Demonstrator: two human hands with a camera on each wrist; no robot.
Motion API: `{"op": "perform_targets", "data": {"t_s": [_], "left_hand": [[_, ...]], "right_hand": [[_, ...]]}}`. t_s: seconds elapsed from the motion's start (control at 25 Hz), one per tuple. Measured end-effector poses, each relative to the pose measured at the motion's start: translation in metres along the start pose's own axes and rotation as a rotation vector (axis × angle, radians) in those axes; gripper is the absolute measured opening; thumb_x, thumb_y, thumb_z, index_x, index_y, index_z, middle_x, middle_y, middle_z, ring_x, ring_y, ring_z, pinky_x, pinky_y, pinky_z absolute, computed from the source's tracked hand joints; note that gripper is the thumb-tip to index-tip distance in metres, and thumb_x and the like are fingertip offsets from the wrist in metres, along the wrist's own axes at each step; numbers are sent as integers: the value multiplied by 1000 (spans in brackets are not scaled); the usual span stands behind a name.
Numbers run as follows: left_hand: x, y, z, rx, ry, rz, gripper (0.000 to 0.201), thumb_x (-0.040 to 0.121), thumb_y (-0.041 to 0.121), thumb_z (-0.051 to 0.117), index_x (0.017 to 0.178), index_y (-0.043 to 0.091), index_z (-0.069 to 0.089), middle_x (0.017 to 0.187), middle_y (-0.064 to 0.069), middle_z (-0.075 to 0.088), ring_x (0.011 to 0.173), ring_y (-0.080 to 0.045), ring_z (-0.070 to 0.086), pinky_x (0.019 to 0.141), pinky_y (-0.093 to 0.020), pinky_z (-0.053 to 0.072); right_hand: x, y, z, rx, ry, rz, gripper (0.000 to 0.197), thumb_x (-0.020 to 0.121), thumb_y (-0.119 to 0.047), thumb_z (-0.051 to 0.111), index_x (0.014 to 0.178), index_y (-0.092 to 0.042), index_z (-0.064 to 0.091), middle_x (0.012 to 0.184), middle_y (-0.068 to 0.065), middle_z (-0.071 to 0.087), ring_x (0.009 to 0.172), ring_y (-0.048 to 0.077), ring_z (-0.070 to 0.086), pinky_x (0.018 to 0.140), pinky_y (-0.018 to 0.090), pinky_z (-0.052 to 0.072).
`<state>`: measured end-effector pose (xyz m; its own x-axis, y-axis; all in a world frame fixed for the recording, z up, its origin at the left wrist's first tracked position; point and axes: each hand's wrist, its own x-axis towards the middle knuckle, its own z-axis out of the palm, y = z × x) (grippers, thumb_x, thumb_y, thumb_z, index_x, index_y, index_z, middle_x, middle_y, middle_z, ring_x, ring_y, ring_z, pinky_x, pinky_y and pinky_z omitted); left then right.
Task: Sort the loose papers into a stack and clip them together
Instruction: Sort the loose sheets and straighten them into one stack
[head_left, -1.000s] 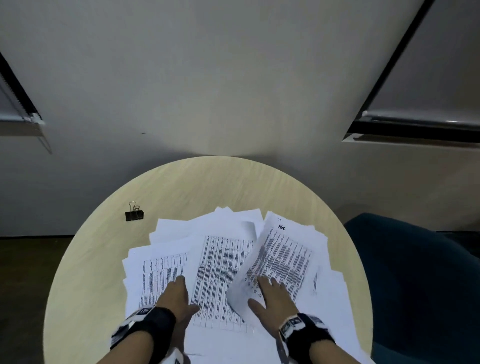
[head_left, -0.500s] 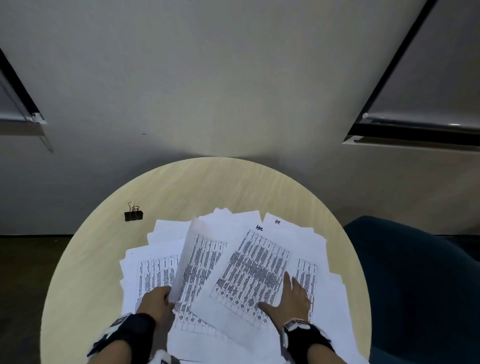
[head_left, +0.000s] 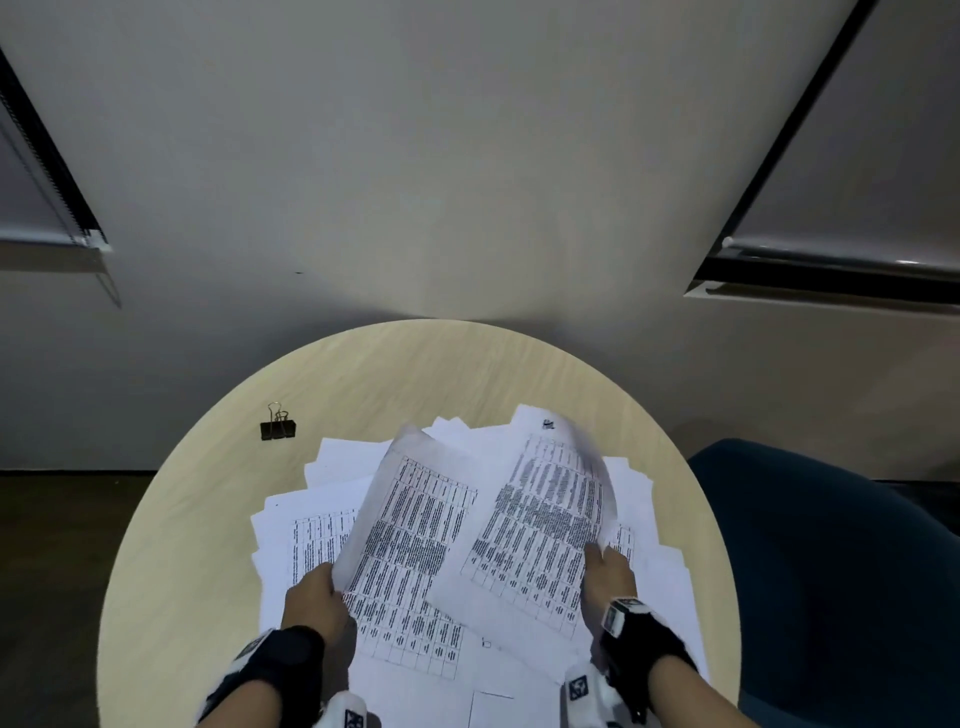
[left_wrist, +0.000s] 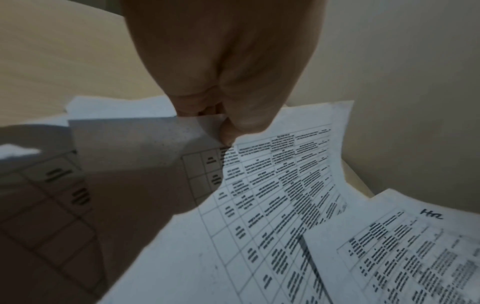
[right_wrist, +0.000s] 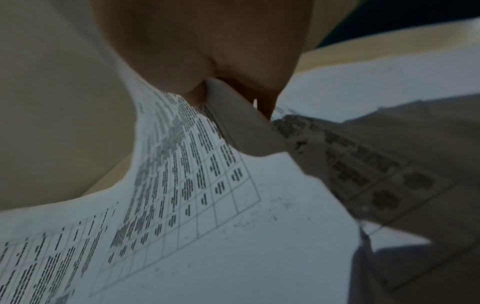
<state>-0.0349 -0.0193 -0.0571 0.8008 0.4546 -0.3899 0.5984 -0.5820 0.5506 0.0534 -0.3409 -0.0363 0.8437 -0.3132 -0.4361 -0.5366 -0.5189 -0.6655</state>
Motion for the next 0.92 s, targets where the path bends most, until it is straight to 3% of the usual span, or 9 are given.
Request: {"op": "perform_targets", "data": {"t_s": [0.16, 0.24, 0.32, 0.4, 0.48, 0.56, 0.68, 0.8, 0.92], "left_hand": [[-7, -2, 0, 91, -99, 22, 24, 86, 4, 52, 71, 19, 40, 87, -7, 58, 95, -30, 60, 70, -27, 38], [-13, 0, 1, 86, -135, 39, 13, 89, 7, 53, 85, 18, 46, 98, -7, 60, 99, -27, 59, 74, -26, 39], [-18, 1, 4, 8, -151, 36, 15, 88, 4, 52, 90, 18, 49, 94, -6, 59, 87, -25, 55, 71, -26, 41], [-23, 5, 9, -56, -188, 56, 20, 85, 0, 49, 90, 19, 50, 87, -6, 58, 76, -23, 53, 66, -26, 40], [-30, 8, 10, -97, -294, 78, 24, 82, -3, 45, 89, 19, 49, 78, -5, 57, 63, -19, 53, 57, -24, 40], [-33, 10, 10, -163, -381, 89, 28, 80, -4, 41, 92, 19, 50, 76, -5, 58, 55, -16, 51, 49, -22, 40], [-36, 12, 5, -314, -510, 97, 37, 83, -8, 35, 96, 19, 56, 73, -5, 57, 54, -18, 49, 51, -22, 39], [-36, 13, -2, -437, -627, -9, 40, 92, -5, 31, 99, 25, 57, 77, -6, 57, 61, -21, 48, 53, -23, 42], [-30, 9, -3, -497, -617, -58, 23, 90, 6, 48, 105, 17, 61, 62, 2, 58, 51, -13, 43, 50, -20, 35]], "right_hand": [[1, 9, -15, 30, 65, -55, 33, 103, -22, 37, 122, -4, 57, 107, 23, 64, 87, 31, 58, 73, 30, 37], [-4, 11, -21, 40, -10, -36, 19, 100, -16, 42, 93, -6, 57, 70, 14, 53, 60, 22, 44, 65, 29, 33], [-9, 14, -17, -146, -184, 12, 30, 97, -16, 49, 68, -13, 40, 59, 4, 37, 50, 17, 34, 58, 26, 29], [-16, 19, -4, -408, -337, 63, 33, 91, -27, 53, 64, -19, 35, 64, 2, 41, 56, 18, 43, 57, 24, 36], [-28, 25, 15, -554, -472, 75, 23, 84, -37, 55, 74, -22, 41, 74, -1, 47, 69, 20, 50, 68, 27, 45], [-45, 24, 33, -396, -443, 36, 32, 74, -43, 60, 91, -18, 49, 84, 5, 56, 75, 22, 56, 74, 30, 48], [-62, 17, 48, -22, -366, 44, 78, 66, -36, 80, 131, -19, 41, 125, 10, 55, 114, 31, 54, 99, 42, 44], [-68, 4, 47, -7, -459, 148, 136, 43, -54, 91, 151, -11, 20, 152, 10, 35, 136, 31, 38, 111, 46, 34], [-66, 5, 32, -47, -316, 210, 109, 69, -42, 83, 148, -1, 21, 147, 21, 38, 131, 36, 43, 99, 39, 41]]}}
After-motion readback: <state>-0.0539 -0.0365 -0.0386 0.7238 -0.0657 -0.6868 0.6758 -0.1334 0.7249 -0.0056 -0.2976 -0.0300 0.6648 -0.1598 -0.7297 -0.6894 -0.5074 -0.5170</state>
